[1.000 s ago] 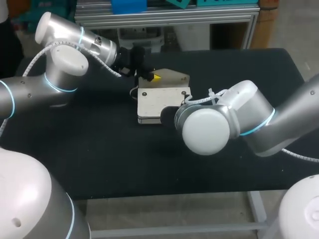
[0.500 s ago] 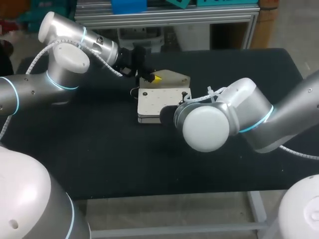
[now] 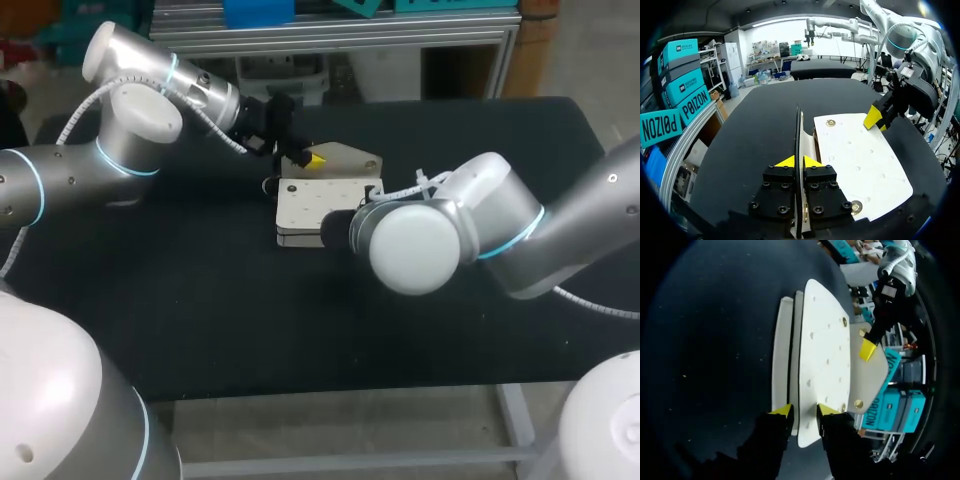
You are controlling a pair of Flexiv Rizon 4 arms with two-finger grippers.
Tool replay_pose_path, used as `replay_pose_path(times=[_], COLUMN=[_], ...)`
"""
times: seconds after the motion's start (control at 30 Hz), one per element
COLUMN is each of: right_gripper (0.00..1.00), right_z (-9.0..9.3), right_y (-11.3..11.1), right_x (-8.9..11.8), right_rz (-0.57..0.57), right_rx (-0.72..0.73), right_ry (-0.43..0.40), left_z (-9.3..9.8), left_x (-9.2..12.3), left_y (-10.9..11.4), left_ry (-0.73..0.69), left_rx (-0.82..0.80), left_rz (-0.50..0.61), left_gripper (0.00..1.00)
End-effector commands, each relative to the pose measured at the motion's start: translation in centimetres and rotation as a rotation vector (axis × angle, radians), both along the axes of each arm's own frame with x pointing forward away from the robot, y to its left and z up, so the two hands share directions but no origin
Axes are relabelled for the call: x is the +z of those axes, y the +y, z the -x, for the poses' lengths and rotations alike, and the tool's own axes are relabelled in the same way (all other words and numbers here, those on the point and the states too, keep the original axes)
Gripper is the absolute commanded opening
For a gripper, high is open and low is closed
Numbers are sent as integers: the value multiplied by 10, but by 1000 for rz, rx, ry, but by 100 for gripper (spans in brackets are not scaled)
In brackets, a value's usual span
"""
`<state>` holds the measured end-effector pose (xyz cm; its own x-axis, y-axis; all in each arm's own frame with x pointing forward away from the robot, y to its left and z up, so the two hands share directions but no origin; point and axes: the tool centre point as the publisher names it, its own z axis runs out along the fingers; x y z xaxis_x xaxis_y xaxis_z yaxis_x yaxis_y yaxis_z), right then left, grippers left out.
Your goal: Pick up the bag, open it, inspect its contents, close it, and place it on the opposite side
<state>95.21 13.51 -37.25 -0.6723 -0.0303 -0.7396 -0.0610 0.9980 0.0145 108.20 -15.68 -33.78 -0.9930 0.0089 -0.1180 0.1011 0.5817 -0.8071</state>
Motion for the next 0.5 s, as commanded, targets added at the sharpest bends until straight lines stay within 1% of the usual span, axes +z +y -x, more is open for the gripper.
replay_pose_path(times=[0.03,0.17,0.2,0.3,0.43,0.5], right_gripper=[29,26,23,1,0,0], right_z=[1,-1,-2,-1,0,1], right_y=[-3,-2,-2,0,0,0], right_x=[-3,-2,-3,-3,-3,-5], right_rz=[-151,-151,-150,-150,-150,-151], right_rx=[127,126,126,129,132,134], right_ry=[-461,-465,-464,-465,-469,-472], left_z=[-1,1,1,2,3,6], left_x=[-4,-6,-6,-7,-7,-9], left_y=[0,0,0,0,2,2], left_ry=[3,6,7,7,0,-25], left_rx=[-8,-15,-16,-18,-25,-49], left_rz=[4,2,0,-2,-2,7], left_gripper=[0,0,0,0,0,0])
